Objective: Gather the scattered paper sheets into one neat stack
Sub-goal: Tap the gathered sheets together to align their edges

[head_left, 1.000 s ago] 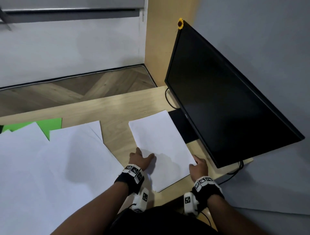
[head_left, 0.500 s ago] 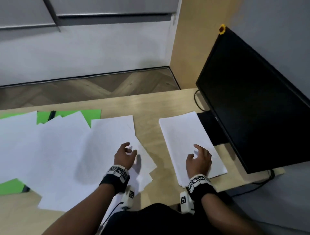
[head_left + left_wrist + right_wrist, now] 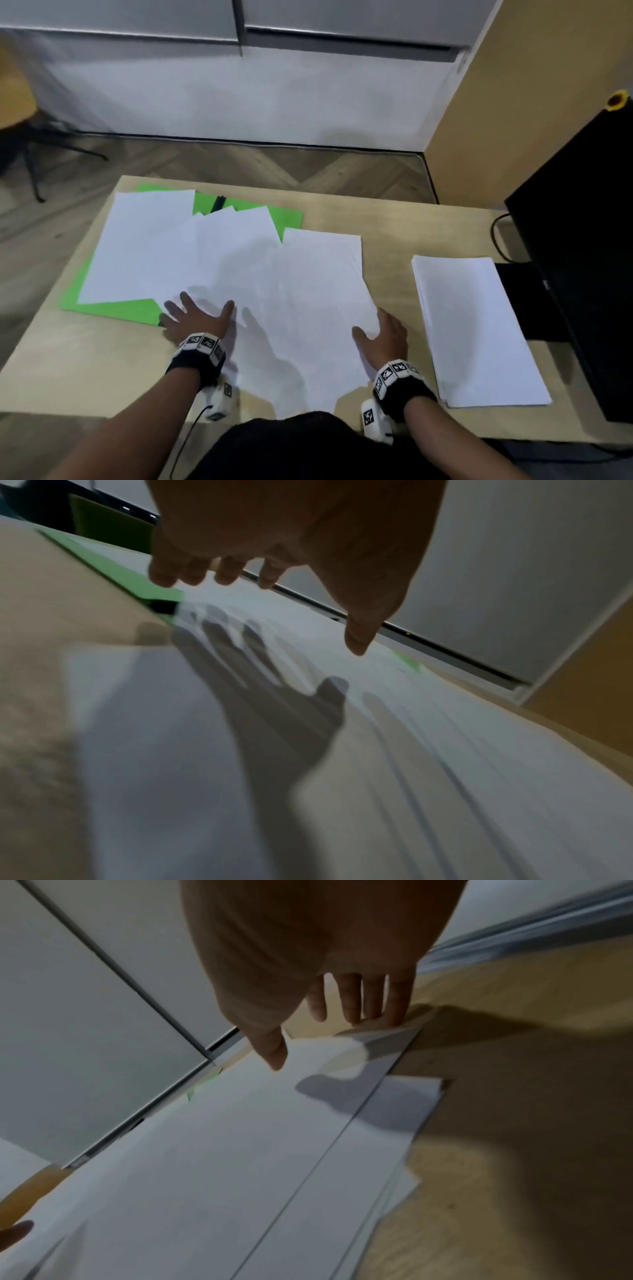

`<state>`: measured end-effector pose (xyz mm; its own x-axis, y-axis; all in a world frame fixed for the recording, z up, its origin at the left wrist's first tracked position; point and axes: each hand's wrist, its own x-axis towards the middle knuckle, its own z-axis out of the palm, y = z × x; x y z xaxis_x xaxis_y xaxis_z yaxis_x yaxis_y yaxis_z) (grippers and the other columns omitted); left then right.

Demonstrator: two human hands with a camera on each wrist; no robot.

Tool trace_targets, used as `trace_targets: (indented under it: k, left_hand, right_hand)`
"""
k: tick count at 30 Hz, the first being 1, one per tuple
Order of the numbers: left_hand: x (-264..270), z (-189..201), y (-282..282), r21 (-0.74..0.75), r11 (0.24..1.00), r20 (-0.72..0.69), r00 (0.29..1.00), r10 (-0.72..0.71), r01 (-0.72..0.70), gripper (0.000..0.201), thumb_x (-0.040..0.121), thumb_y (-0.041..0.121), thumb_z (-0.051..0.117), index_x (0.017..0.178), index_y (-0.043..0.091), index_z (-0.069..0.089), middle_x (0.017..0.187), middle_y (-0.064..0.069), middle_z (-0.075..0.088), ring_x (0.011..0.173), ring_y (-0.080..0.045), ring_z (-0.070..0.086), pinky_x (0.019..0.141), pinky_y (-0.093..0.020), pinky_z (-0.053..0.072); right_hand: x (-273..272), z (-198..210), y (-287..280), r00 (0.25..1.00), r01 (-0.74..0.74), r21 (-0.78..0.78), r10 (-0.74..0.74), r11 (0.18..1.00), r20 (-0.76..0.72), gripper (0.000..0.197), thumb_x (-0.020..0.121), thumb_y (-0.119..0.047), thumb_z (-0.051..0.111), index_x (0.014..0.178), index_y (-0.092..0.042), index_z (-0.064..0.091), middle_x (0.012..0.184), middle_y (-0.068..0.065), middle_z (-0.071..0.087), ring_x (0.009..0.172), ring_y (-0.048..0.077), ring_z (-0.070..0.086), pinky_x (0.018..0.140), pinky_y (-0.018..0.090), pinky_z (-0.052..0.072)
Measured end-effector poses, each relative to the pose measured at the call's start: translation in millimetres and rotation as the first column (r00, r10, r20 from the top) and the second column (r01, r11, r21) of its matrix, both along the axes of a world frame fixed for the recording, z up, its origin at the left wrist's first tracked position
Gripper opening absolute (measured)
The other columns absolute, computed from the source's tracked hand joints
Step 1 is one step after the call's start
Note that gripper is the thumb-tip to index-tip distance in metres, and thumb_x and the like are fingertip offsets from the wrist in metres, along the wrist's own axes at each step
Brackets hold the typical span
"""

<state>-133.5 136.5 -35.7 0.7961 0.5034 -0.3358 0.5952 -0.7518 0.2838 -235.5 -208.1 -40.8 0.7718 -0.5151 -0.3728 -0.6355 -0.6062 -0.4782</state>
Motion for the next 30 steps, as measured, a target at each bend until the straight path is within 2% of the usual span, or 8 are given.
trace_targets:
  k: [3, 7, 16, 18, 22, 25, 27, 30]
  left_hand:
    - [-5.2, -4.3, 15.1, -0.003, 0.999, -0.060, 0.997, -0.053, 0.053, 0.104, 0.068, 0.082, 0.057, 0.145, 0.017, 0.032, 0.152, -0.015, 0.022, 0.141, -0.036, 0.018, 0.104, -0.055, 0.035]
    - [-11.0, -2.0, 13.3, 0.053, 0.974, -0.085, 0.973, -0.217, 0.222, 0.092, 0.066, 0.075, 0.063, 0.135, 0.018, 0.041, 0.136, -0.016, 0.036, 0.126, -0.038, 0.030, 0.092, -0.050, 0.045]
    - [-4.6, 1.2, 18.0, 0.192, 0.835, -0.125, 0.857, -0.501, 0.516, 0.074, 0.076, 0.071, 0.056, 0.122, 0.013, 0.051, 0.123, -0.009, 0.045, 0.113, -0.031, 0.043, 0.088, -0.041, 0.041]
    - [0.8, -0.7, 19.5, 0.107, 0.858, -0.109, 0.864, -0.492, 0.502, 0.076, 0.076, 0.067, 0.059, 0.125, 0.010, 0.048, 0.123, -0.010, 0.045, 0.113, -0.034, 0.044, 0.092, -0.041, 0.044]
    - [10.1, 2.8, 22.0, -0.074, 0.911, -0.084, 0.907, -0.412, 0.407, 0.079, 0.079, 0.059, 0.062, 0.134, 0.006, 0.042, 0.128, -0.016, 0.042, 0.118, -0.040, 0.047, 0.098, -0.045, 0.044]
    - [16.9, 7.3, 21.3, -0.213, 0.919, -0.050, 0.935, -0.351, 0.333, 0.074, 0.079, 0.054, 0.062, 0.135, 0.009, 0.042, 0.130, -0.014, 0.047, 0.119, -0.036, 0.053, 0.100, -0.041, 0.043]
    - [19.6, 9.1, 21.4, -0.240, 0.919, -0.043, 0.942, -0.332, 0.313, 0.070, 0.077, 0.056, 0.060, 0.131, 0.014, 0.047, 0.128, -0.010, 0.056, 0.119, -0.031, 0.055, 0.099, -0.039, 0.042]
    - [22.6, 14.9, 18.7, -0.207, 0.925, -0.048, 0.941, -0.334, 0.318, 0.065, 0.074, 0.063, 0.054, 0.124, 0.023, 0.052, 0.124, -0.004, 0.063, 0.120, -0.028, 0.055, 0.100, -0.041, 0.035]
  right_hand:
    - [7.9, 1.9, 13.8, 0.997, 0.012, -0.050, -0.016, 0.999, -0.078, 0.100, 0.074, -0.066, 0.065, 0.153, -0.023, 0.023, 0.159, 0.002, 0.024, 0.146, 0.025, 0.017, 0.118, 0.042, 0.022]
    - [17.1, 2.5, 29.8, 0.984, -0.023, -0.156, -0.005, 0.988, -0.177, 0.110, 0.070, -0.064, 0.071, 0.155, -0.024, 0.014, 0.161, 0.006, 0.017, 0.147, 0.028, 0.013, 0.116, 0.043, 0.023]
    - [42.6, 11.0, 67.6, 0.972, -0.152, -0.159, 0.118, 0.976, -0.205, 0.093, 0.074, -0.025, 0.070, 0.153, -0.026, 0.020, 0.147, 0.005, 0.036, 0.134, 0.029, 0.032, 0.105, 0.037, 0.037]
    - [43.3, 13.2, 82.3, 0.967, -0.164, -0.157, 0.128, 0.974, -0.219, 0.090, 0.073, -0.017, 0.066, 0.151, -0.028, 0.023, 0.146, 0.004, 0.035, 0.132, 0.028, 0.032, 0.103, 0.038, 0.039]
    - [32.3, 12.7, 102.0, 0.952, -0.181, -0.133, 0.139, 0.975, -0.272, 0.095, 0.068, -0.020, 0.070, 0.149, -0.029, 0.023, 0.143, 0.003, 0.033, 0.131, 0.029, 0.031, 0.102, 0.040, 0.040]
    - [25.1, 11.8, 101.8, 0.965, -0.133, -0.084, 0.110, 0.988, -0.237, 0.091, 0.068, -0.018, 0.071, 0.149, -0.028, 0.028, 0.140, 0.003, 0.036, 0.130, 0.029, 0.031, 0.102, 0.037, 0.040]
    - [25.7, 14.0, 99.4, 0.975, -0.094, -0.025, 0.087, 0.995, -0.204, 0.090, 0.067, -0.026, 0.074, 0.147, -0.025, 0.033, 0.139, 0.004, 0.040, 0.131, 0.028, 0.033, 0.103, 0.035, 0.039]
    - [28.0, 17.5, 98.3, 0.989, 0.018, 0.064, -0.008, 0.998, -0.145, 0.099, 0.057, -0.052, 0.073, 0.145, -0.021, 0.040, 0.137, 0.004, 0.050, 0.130, 0.025, 0.042, 0.105, 0.037, 0.041]
